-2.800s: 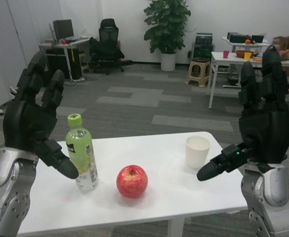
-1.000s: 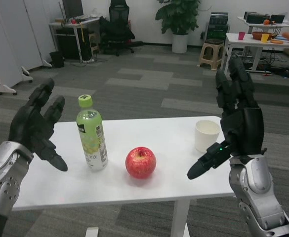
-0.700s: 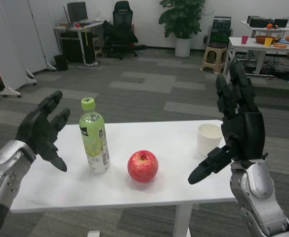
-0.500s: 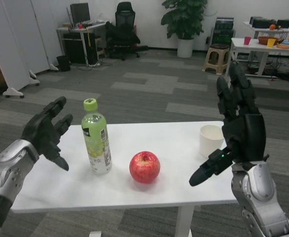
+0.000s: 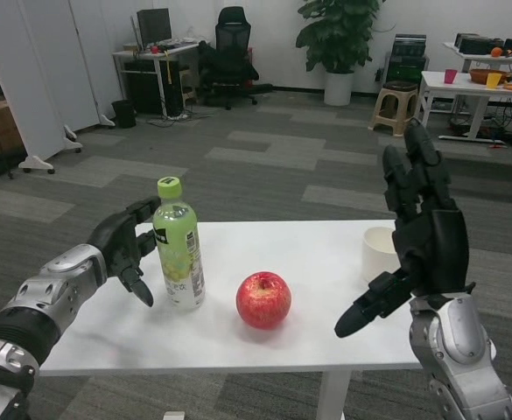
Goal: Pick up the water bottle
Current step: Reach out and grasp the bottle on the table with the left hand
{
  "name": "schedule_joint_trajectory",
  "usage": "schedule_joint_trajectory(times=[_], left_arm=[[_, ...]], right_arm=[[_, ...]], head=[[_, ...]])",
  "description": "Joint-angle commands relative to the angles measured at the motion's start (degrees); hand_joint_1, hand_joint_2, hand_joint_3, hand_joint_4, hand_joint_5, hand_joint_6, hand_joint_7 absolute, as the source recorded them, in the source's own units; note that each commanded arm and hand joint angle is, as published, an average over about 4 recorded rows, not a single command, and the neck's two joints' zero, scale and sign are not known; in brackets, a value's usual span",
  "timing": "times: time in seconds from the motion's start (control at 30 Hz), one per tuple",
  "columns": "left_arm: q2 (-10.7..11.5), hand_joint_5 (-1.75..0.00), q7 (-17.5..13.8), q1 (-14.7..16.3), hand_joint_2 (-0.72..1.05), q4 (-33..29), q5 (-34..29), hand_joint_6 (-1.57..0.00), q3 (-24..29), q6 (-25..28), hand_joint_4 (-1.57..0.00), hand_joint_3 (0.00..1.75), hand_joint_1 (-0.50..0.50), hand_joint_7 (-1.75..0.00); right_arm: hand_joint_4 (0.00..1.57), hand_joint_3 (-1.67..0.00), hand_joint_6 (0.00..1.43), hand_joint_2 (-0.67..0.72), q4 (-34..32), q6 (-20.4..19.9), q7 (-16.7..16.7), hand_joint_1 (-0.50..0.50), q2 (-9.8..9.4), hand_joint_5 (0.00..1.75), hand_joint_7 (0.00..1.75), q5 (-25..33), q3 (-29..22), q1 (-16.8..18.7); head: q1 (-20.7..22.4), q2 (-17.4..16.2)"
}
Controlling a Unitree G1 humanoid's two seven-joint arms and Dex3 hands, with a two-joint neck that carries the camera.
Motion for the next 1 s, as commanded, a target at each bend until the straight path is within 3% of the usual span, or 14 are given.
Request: schedule_joint_trajectory(times=[0.03,0.4,1.0], left_arm=[[-0.64,0.00,-0.59,-3.40,-0.55,3.01,-1.24,0.00,-3.44,1.31,0.00,0.09,-0.48,0.00],[-1.43,0.00,-2.81,-6.30,-0.55,4.70,-2.16,0.00,-8.06,8.98,0.00,0.09,-0.48,0.00],[-3.59,0.00,-4.17,-7.09,-0.55,4.44,-7.88,0.00,-11.48,11.39,0.00,0.09,-0.48,0.00]], right_arm=[[0.00,0.00,0.00,0.53,0.76,0.04,-0.15,-0.46,0.16,0.00,0.00,0.38,0.37,-0.95],[0.00,0.00,0.00,0.53,1.88,0.04,-0.10,-0.46,0.42,0.00,0.00,0.60,1.60,-1.42],[0.00,0.00,0.00,0.53,2.36,-0.05,-0.06,-0.46,0.78,0.00,0.00,0.77,2.30,-1.46]], head=[[0.26,-0.04],[1.17,0.05],[1.47,-0.02]])
